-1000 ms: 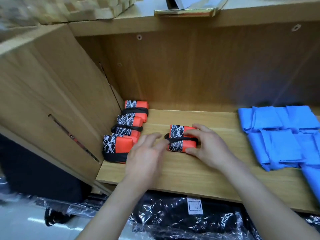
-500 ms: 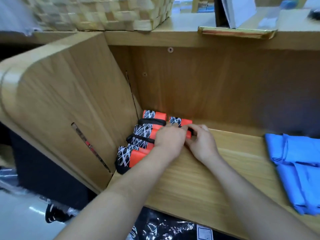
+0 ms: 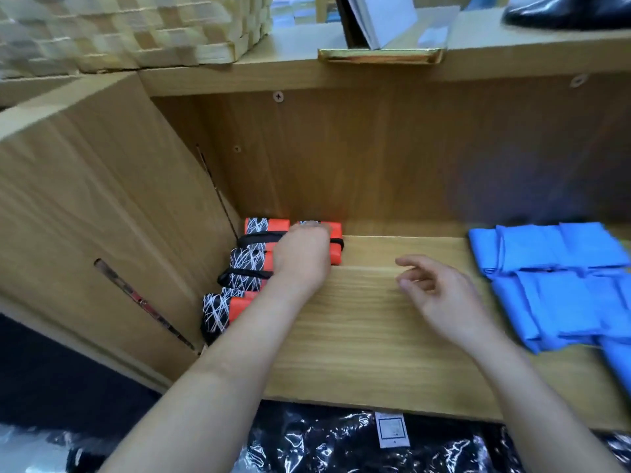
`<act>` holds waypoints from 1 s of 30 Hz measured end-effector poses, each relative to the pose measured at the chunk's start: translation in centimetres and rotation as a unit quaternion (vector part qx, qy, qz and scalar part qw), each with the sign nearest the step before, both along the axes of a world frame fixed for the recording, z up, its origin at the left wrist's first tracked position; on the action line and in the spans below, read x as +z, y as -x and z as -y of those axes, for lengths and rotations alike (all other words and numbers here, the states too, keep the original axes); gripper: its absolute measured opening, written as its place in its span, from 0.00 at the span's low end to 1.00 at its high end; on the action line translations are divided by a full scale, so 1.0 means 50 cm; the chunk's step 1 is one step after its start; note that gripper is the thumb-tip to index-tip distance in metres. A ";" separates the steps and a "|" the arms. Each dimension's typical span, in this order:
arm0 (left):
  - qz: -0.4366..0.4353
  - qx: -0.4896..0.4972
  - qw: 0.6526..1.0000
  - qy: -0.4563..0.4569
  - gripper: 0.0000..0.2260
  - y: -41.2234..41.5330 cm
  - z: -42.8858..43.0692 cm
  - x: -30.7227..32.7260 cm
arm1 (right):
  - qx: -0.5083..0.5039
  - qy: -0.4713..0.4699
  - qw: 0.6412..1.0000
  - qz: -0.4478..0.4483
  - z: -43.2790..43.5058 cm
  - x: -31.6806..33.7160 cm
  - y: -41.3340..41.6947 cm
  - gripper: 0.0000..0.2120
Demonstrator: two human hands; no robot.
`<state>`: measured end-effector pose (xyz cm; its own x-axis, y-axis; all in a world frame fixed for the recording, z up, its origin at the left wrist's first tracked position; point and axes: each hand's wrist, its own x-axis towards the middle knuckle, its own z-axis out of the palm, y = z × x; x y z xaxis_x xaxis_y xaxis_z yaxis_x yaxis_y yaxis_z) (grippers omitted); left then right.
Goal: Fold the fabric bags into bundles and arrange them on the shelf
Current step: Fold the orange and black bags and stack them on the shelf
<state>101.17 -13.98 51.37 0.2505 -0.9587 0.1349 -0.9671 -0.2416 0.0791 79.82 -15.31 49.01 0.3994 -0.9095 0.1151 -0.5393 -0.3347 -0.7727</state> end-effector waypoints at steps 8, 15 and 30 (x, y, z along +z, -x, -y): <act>-0.248 -0.141 0.948 0.143 0.06 0.123 -0.183 -0.048 | -0.107 0.122 0.971 -0.177 -0.143 0.026 0.286 0.09; -0.225 -0.347 0.902 0.122 0.11 0.282 -0.238 -0.098 | -0.187 0.184 0.931 -0.255 -0.280 0.000 0.511 0.17; -0.256 -0.476 0.825 -0.166 0.09 0.933 -0.393 -0.356 | -0.491 -0.161 0.834 -0.192 -0.744 -0.187 1.121 0.11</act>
